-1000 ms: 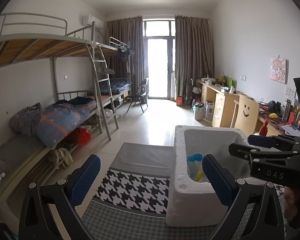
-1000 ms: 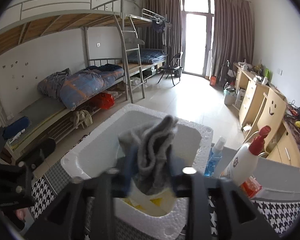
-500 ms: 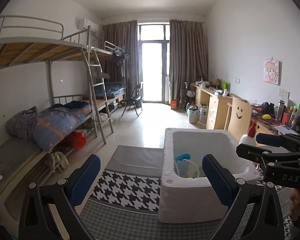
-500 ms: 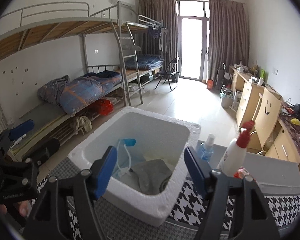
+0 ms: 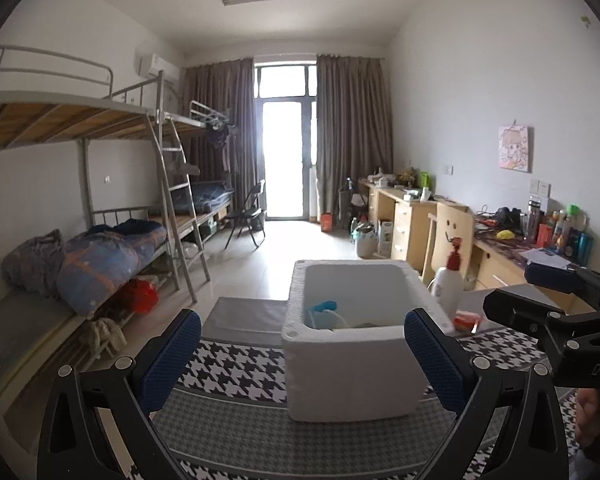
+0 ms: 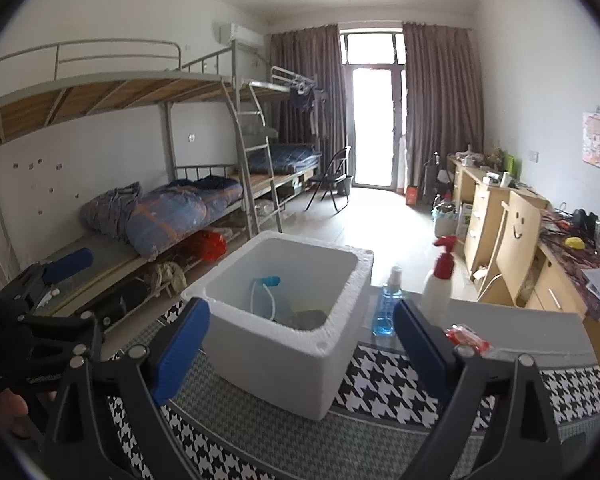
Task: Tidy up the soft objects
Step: 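Pull both grippers back from the foam box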
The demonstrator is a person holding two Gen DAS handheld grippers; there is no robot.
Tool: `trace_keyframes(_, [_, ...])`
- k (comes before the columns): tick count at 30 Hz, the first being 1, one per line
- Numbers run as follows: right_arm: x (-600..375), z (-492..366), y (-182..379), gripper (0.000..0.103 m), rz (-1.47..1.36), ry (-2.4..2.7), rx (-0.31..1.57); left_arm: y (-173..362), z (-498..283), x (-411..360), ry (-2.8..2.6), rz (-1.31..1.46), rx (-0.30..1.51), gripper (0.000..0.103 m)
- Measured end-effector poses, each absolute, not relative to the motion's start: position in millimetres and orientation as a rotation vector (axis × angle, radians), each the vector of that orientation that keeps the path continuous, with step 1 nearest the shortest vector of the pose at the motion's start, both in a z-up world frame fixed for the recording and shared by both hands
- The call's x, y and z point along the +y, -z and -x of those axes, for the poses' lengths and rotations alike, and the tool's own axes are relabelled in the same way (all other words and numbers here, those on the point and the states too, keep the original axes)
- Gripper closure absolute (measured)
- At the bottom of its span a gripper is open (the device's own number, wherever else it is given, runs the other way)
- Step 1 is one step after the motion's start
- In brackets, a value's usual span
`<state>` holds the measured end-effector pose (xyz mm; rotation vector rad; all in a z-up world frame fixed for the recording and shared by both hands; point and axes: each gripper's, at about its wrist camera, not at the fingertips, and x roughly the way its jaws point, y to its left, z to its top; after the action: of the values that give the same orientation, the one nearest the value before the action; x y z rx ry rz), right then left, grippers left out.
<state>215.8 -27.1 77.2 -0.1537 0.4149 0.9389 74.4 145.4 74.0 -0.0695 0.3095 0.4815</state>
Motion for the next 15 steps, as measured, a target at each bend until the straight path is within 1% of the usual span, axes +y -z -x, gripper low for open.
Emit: trace_keyframes(15, [-79.2,-171.8,-66.7,0.007,0.121,-0.891,0.327,-66.1,-41.4,107.5,-0.449,0.068,0.265,0.001])
